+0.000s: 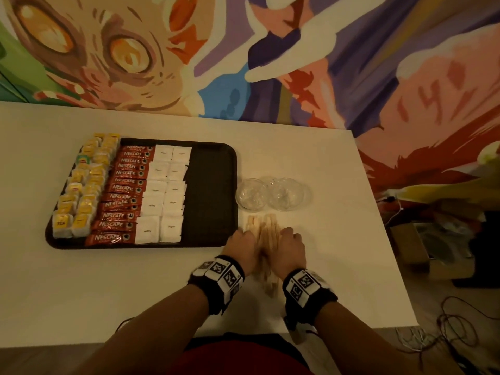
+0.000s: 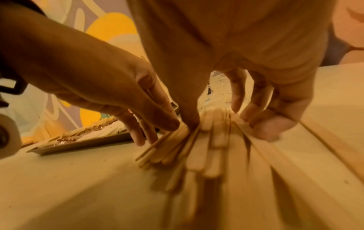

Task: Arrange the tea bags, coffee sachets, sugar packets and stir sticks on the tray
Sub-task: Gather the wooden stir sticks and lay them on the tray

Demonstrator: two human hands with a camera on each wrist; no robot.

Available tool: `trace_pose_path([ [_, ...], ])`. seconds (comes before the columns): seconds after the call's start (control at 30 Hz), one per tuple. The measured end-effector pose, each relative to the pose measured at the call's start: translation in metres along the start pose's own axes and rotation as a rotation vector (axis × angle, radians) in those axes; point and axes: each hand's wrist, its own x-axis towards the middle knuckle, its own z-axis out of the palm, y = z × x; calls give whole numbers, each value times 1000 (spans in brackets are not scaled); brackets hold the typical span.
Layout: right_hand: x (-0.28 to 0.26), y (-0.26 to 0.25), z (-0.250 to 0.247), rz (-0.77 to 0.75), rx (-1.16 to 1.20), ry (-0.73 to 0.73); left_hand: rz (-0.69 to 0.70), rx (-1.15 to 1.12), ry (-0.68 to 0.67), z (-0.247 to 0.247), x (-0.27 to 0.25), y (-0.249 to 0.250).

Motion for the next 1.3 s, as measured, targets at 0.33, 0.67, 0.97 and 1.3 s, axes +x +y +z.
trace_pose_path([
  [0.33, 10, 16, -9, -35, 224, 14, -101, 171, 4, 4, 7, 28],
  [0.67, 13, 21, -11, -57, 262, -9, -92, 213, 18, -2, 8, 32],
  [0.97, 8, 19, -11, -8, 375, 29, -168, 295, 6, 8, 3, 25],
  [1.3, 11, 28, -9, 40, 756, 20, -90, -106, 35, 1, -5, -3],
])
